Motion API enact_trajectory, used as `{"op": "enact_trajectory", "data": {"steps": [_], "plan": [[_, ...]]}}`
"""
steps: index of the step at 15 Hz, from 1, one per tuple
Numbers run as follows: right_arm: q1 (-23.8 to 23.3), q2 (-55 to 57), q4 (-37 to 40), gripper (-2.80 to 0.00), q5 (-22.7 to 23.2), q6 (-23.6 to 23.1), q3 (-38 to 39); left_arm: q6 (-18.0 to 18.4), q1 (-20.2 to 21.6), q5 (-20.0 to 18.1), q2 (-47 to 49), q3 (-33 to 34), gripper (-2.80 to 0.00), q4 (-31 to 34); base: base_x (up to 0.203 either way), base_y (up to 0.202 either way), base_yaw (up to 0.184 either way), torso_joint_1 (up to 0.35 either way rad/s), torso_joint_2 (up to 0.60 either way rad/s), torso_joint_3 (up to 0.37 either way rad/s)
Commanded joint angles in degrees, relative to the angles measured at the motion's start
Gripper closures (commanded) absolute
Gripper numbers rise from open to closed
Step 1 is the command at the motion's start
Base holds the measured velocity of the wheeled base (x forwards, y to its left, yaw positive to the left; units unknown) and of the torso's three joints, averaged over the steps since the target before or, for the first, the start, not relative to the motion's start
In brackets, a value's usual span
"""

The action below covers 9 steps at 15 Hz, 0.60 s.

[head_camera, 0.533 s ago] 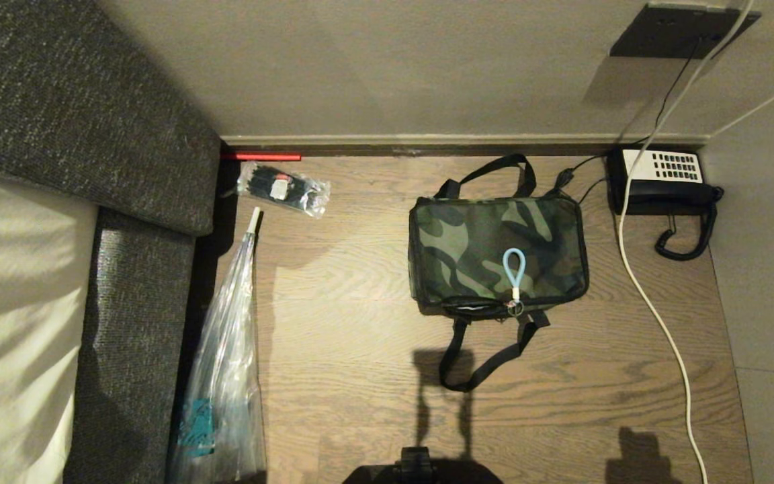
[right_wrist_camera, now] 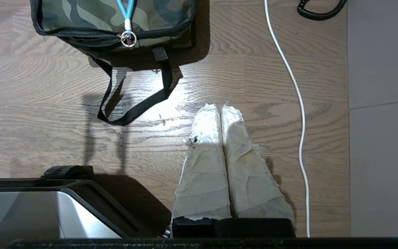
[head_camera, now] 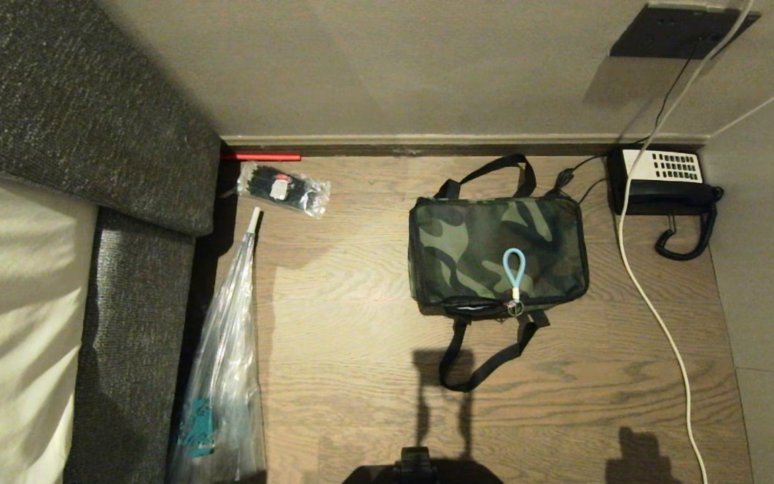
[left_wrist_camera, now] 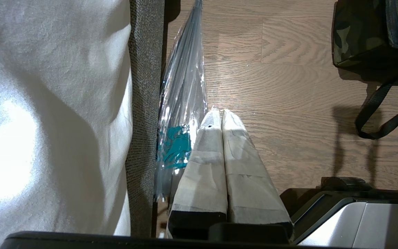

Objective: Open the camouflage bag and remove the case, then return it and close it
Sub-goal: Open the top of the storage box

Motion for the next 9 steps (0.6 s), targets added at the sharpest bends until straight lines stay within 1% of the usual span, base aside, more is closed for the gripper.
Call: {"op": "enact_trajectory", "data": {"steps": [1, 9], "plan": [[0.0, 0.1, 0.0, 0.00, 0.0, -0.1, 0.1, 0.0, 0.0, 0.0, 0.1, 0.1, 0.00, 0.0, 0.000, 0.000, 0.000, 0.000, 0.00, 0.000], [0.0, 0.1, 0.4, 0.00, 0.0, -0.2, -0.1, 0.0, 0.0, 0.0, 0.1, 0.1, 0.00, 0.0, 0.000, 0.000, 0.000, 0.000, 0.00, 0.000]]}}
